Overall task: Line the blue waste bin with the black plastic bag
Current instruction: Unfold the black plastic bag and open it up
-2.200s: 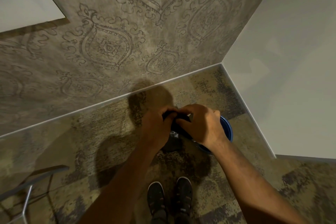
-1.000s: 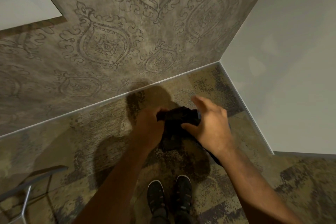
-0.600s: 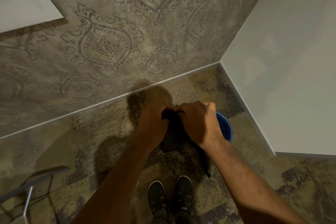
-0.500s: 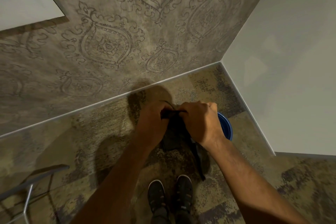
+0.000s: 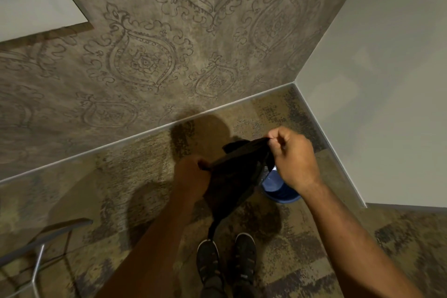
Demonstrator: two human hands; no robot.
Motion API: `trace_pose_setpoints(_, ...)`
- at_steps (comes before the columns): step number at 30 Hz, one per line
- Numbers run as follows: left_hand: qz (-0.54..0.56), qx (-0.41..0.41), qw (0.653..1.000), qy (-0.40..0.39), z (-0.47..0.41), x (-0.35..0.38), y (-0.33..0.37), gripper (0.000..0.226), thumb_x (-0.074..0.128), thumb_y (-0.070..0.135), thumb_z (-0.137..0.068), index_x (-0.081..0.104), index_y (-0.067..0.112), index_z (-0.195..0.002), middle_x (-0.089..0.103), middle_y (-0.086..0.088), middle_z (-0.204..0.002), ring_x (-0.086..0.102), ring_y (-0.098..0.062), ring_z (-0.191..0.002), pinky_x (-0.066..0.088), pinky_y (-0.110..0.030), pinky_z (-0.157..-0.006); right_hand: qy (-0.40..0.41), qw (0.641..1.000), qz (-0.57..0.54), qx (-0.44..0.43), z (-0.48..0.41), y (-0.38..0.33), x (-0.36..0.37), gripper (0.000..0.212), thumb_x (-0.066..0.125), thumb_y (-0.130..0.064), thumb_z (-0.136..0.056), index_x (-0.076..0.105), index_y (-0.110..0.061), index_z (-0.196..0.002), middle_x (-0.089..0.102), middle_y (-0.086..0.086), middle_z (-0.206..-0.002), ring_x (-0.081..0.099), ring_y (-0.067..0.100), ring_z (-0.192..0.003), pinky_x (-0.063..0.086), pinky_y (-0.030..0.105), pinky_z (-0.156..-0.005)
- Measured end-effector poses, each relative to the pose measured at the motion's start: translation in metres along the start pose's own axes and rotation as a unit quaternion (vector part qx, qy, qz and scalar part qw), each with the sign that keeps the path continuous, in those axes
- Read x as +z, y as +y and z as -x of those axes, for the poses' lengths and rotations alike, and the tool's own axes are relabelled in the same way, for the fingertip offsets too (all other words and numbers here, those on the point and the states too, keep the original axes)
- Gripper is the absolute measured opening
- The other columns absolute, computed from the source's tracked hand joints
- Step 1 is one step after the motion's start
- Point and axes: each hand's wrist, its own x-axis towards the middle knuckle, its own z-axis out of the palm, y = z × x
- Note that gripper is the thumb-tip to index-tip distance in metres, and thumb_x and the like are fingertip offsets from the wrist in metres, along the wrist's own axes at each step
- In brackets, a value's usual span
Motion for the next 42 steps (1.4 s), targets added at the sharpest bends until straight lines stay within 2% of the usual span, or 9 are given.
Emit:
trace_pose_setpoints(8, 0.111, 0.087, 0.989, 0.054, 0.005, -0.006, 0.016, 0.020, 0.066, 0.023, -0.096, 0.068, 0.029, -0.077, 0.065, 0.008, -0.069, 0.062, -0.002, -0.065, 0.042, -0.009, -0.052, -0.013, 0.998, 0.014, 0.061, 0.011, 0.023, -0.012, 0.011, 0.068, -0.030, -0.097, 0.068, -0.030, -0.108, 0.074, -0.006, -0.104, 0.071, 0.019, -0.101, 0.057, 0.038, -0.085)
trace_pose_setpoints(11, 0.086, 0.129, 0.987, 0.033, 0.008, -0.002, 0.026, 0.027, 0.065, 0.040, -0.098, 0.064, 0.031, -0.073, 0.061, 0.009, -0.062, 0.061, -0.001, -0.064, 0.041, -0.007, -0.054, -0.054, 0.998, 0.024, 0.033, 0.019, 0.015, -0.006, 0.078, 0.063, -0.063, -0.087, 0.048, -0.022, -0.152, 0.058, 0.000, -0.149, 0.056, 0.019, -0.135, 0.047, 0.043, -0.112)
trace_pose_setpoints(14, 0.079, 0.165, 0.983, 0.017, 0.009, 0.001, 0.036, 0.034, 0.065, 0.038, -0.098, 0.058, 0.033, -0.065, 0.058, 0.016, -0.058, 0.055, -0.001, -0.053, 0.040, -0.011, -0.051, -0.080, 0.991, 0.092, -0.060, 0.021, 0.003, 0.004, 0.105, 0.058, -0.080, -0.081, 0.026, -0.023, -0.163, 0.044, 0.001, -0.162, 0.044, 0.021, -0.145, 0.035, 0.052, -0.118)
trace_pose_setpoints(18, 0.083, 0.223, 0.971, -0.013, 0.011, 0.000, 0.045, 0.019, 0.069, 0.027, -0.096, 0.074, 0.035, -0.079, 0.070, 0.022, -0.072, 0.065, 0.004, -0.064, 0.043, -0.007, -0.057, -0.071, 0.981, 0.128, -0.129, 0.020, -0.006, 0.021, 0.080, 0.065, -0.051, -0.090, 0.036, -0.019, -0.158, 0.050, 0.004, -0.155, 0.048, 0.024, -0.136, 0.030, 0.052, -0.115)
trace_pose_setpoints(23, 0.087, 0.265, 0.958, -0.062, 0.010, -0.012, 0.043, 0.031, 0.084, 0.020, -0.083, 0.079, 0.031, -0.112, 0.076, 0.027, -0.100, 0.068, 0.014, -0.094, 0.046, -0.002, -0.083, -0.031, 0.975, 0.172, -0.137, 0.014, -0.010, 0.022, 0.016, 0.060, -0.014, -0.091, 0.063, -0.027, -0.100, 0.067, -0.008, -0.089, 0.062, 0.020, -0.089, 0.036, 0.040, -0.090)
trace_pose_setpoints(28, -0.060, 0.188, 0.978, -0.070, 0.005, -0.020, 0.031, 0.020, 0.082, 0.029, -0.083, 0.077, 0.027, -0.102, 0.060, 0.024, -0.080, 0.060, 0.001, -0.078, 0.039, -0.013, -0.068, -0.037, 0.985, 0.136, -0.101, 0.008, -0.008, 0.007, 0.026, 0.042, -0.029, -0.091, 0.063, -0.028, -0.106, 0.068, -0.008, -0.094, 0.065, 0.017, -0.093, 0.044, 0.046, -0.092)
trace_pose_setpoints(33, -0.081, 0.089, 0.992, -0.019, 0.004, -0.025, 0.017, 0.018, 0.066, 0.015, -0.094, 0.072, 0.030, -0.088, 0.066, 0.009, -0.081, 0.063, -0.013, -0.076, 0.044, -0.026, -0.064, -0.003, 0.994, 0.102, -0.041, 0.005, 0.002, -0.004, 0.020, 0.053, -0.013, -0.096, 0.063, -0.030, -0.099, 0.067, -0.010, -0.091, 0.067, 0.015, -0.091, 0.054, 0.053, -0.091)
trace_pose_setpoints(38, -0.040, -0.011, 0.998, 0.046, 0.005, -0.030, 0.009, 0.029, 0.063, 0.004, -0.089, 0.075, 0.024, -0.106, 0.074, 0.000, -0.102, 0.070, -0.022, -0.092, 0.062, -0.047, -0.082, 0.029, 0.996, 0.081, 0.012, 0.010, 0.009, -0.012, 0.026, 0.057, -0.013, -0.097, 0.056, -0.038, -0.092, 0.063, -0.016, -0.088, 0.062, 0.008, -0.084, 0.051, 0.049, -0.097)
trace_pose_setpoints(42, 0.038, -0.007, 0.995, 0.087, 0.000, -0.030, 0.009, 0.032, 0.062, 0.001, -0.088, 0.073, 0.023, -0.107, 0.072, 0.000, -0.101, 0.064, -0.015, -0.087, 0.054, -0.029, -0.070, 0.029, 0.995, 0.082, 0.055, 0.014, 0.016, -0.010, 0.022, 0.058, -0.013, -0.097, 0.056, -0.034, -0.092, 0.062, -0.011, -0.087, 0.062, 0.013, -0.083, 0.055, 0.054, -0.092)
